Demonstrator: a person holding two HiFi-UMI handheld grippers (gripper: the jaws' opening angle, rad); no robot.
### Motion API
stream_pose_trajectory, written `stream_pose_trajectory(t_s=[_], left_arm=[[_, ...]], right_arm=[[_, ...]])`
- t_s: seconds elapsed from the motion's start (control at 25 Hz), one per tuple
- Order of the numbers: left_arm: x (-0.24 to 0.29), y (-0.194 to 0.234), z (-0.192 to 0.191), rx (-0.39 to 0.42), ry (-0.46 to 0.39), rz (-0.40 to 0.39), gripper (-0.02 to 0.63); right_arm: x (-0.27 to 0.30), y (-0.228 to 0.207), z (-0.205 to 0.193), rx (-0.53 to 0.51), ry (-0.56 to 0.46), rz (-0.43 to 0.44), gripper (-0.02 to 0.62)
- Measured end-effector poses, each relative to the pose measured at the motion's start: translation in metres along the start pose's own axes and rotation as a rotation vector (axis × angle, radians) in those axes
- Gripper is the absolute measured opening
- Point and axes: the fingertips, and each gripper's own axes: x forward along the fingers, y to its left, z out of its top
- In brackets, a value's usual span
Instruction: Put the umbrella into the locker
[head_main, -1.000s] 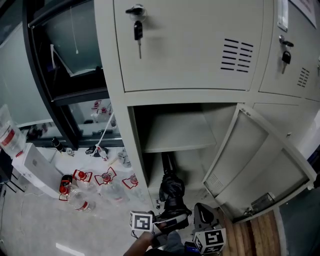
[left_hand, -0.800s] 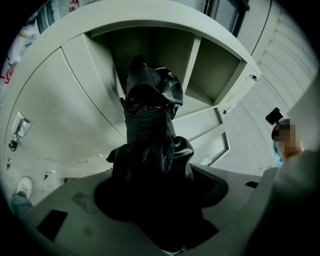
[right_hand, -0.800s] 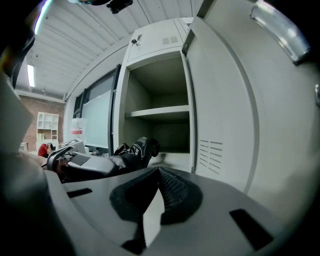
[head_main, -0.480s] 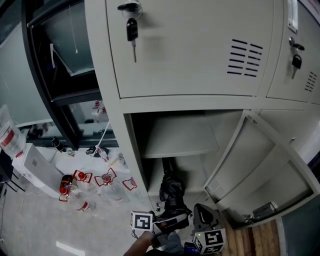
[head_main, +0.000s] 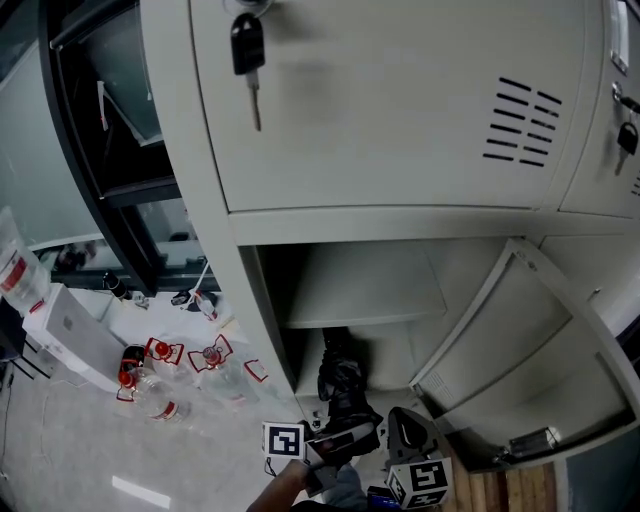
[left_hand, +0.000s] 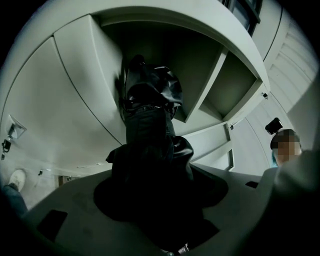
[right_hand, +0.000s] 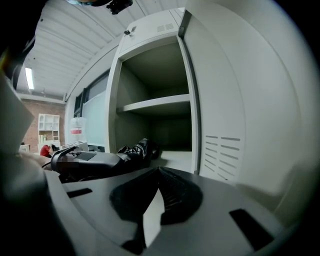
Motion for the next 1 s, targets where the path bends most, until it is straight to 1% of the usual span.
stream_pose_trajectory(t_s=[0.2, 0.28, 0.44, 0.64, 0.76, 1.0], left_arm=[[0.005, 0.002, 0.01, -0.023, -0.016, -0.014, 0.278], [0.007, 0.003, 0.016, -0.017, -0.02, -0.017, 0.278], [0.009, 0.01, 0.024, -0.03, -0.025, -0.007, 0.278], [0.012, 0.015, 0.036, -0.015, -0.035, -0.022, 0.279], [0.014, 0.015, 0.042, -0.015, -0.034, -0.039, 0.279], [0.018, 0.015, 0.046, -0.054, -0.04, -0.091, 0.291]], right_arm=[[0.008, -0.005, -0.002, 0.014, 0.002, 0.002, 0.002], [0.011, -0.007, -0.001, 0.012, 0.003, 0.0, 0.002], [0.017, -0.01, 0.001, 0.008, 0.006, 0.004, 0.002], [0.022, -0.015, -0.001, 0.015, 0.015, 0.004, 0.002], [0.026, -0.017, -0.003, 0.018, 0.025, 0.008, 0.002], [0.036, -0.013, 0.0, 0.019, 0.03, 0.026, 0.002]])
